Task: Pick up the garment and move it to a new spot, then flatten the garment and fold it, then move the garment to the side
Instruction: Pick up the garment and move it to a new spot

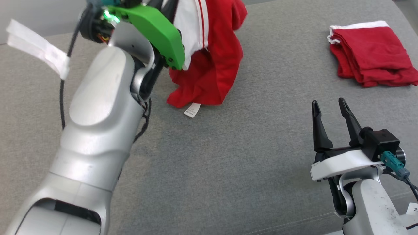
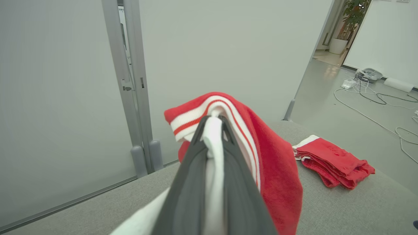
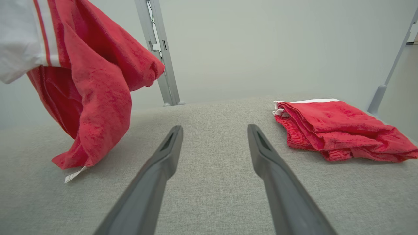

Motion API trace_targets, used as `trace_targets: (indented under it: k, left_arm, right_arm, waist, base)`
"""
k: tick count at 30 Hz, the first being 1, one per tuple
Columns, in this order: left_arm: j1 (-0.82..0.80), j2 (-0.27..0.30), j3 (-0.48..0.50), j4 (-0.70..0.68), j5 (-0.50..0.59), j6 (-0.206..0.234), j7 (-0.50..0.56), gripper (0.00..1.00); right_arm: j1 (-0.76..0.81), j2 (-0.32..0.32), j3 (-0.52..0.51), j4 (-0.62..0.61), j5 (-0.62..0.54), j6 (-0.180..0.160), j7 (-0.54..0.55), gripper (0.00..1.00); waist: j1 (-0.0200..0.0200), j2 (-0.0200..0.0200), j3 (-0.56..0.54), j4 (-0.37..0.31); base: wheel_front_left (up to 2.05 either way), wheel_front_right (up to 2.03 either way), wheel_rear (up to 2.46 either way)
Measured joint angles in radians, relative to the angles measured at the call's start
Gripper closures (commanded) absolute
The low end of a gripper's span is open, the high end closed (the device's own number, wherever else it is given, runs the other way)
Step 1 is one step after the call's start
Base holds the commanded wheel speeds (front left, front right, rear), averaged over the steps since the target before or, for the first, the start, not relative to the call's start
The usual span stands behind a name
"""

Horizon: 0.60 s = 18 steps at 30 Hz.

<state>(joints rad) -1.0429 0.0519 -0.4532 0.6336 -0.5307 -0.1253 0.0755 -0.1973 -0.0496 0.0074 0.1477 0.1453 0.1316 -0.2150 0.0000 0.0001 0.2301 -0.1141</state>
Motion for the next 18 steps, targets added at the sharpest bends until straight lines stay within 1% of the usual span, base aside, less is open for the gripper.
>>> trace_targets:
  k: [1, 3, 5, 7, 8, 9, 11, 12, 15, 18]
  left_arm:
    - [0.019, -0.003, -0.009, -0.007, -0.018, 0.005, -0.016, 1.0]
    - [0.067, -0.003, -0.063, -0.041, -0.094, 0.026, -0.052, 1.0]
    - [0.118, -0.004, -0.128, -0.065, -0.156, 0.068, -0.092, 1.0]
    - [0.165, -0.007, -0.172, -0.062, -0.197, 0.114, -0.129, 1.0]
    - [0.195, -0.006, -0.192, -0.033, -0.216, 0.148, -0.157, 1.0]
    - [0.209, -0.006, -0.197, -0.011, -0.217, 0.163, -0.174, 1.0]
    - [0.233, -0.004, -0.204, 0.033, -0.212, 0.178, -0.198, 1.0]
    - [0.245, -0.004, -0.207, 0.055, -0.212, 0.178, -0.21, 1.0]
    - [0.271, -0.005, -0.212, 0.099, -0.216, 0.172, -0.233, 1.0]
    - [0.296, -0.004, -0.223, 0.113, -0.23, 0.163, -0.25, 0.99]
  right_arm:
    - [-0.001, 0.0, 0.002, 0.001, 0.004, 0.0, -0.003, 0.0]
    - [-0.003, 0.0, 0.006, 0.007, 0.009, 0.0, -0.007, 0.0]
    - [-0.008, 0.0, 0.01, 0.013, 0.015, 0.0, -0.012, 0.0]
    - [-0.017, 0.0, 0.014, 0.016, 0.023, 0.0, -0.016, 0.0]
    - [-0.022, 0.0, 0.015, 0.02, 0.027, 0.0, -0.021, 0.0]
    - [-0.025, 0.0, 0.015, 0.021, 0.028, 0.0, -0.022, 0.0]
    - [-0.033, 0.0, 0.014, 0.026, 0.028, 0.0, -0.026, 0.0]
    - [-0.036, 0.0, 0.011, 0.027, 0.028, 0.0, -0.029, 0.0]
    - [-0.036, 0.0, 0.006, 0.037, 0.028, 0.0, -0.033, 0.0]
    - [-0.038, 0.0, 0.004, 0.048, 0.026, 0.0, -0.035, 0.0]
  waist:
    - [0.0, 0.0, 0.001, -0.01]
    - [0.0, 0.0, 0.007, -0.029]
    - [0.0, 0.0, 0.021, -0.043]
    - [0.0, 0.0, 0.04, -0.052]
    - [0.0, 0.0, 0.058, -0.057]
    - [0.0, 0.0, 0.068, -0.059]
    - [0.0, 0.0, 0.084, -0.06]
    - [0.0, 0.0, 0.092, -0.06]
    - [0.0, 0.0, 0.106, -0.053]
    - [0.0, 0.0, 0.108, -0.039]
  base:
    - [0.0, 0.0, 0.0]
    - [0.0, 0.0, 0.0]
    - [0.0, 0.0, 0.0]
    - [0.0, 0.0, 0.0]
    - [0.0, 0.0, 0.0]
    - [0.0, 0.0, 0.0]
    - [0.0, 0.0, 0.0]
    - [0.0, 0.0, 0.0]
    - [0.0, 0.0, 0.0]
    - [0.0, 0.0, 0.0]
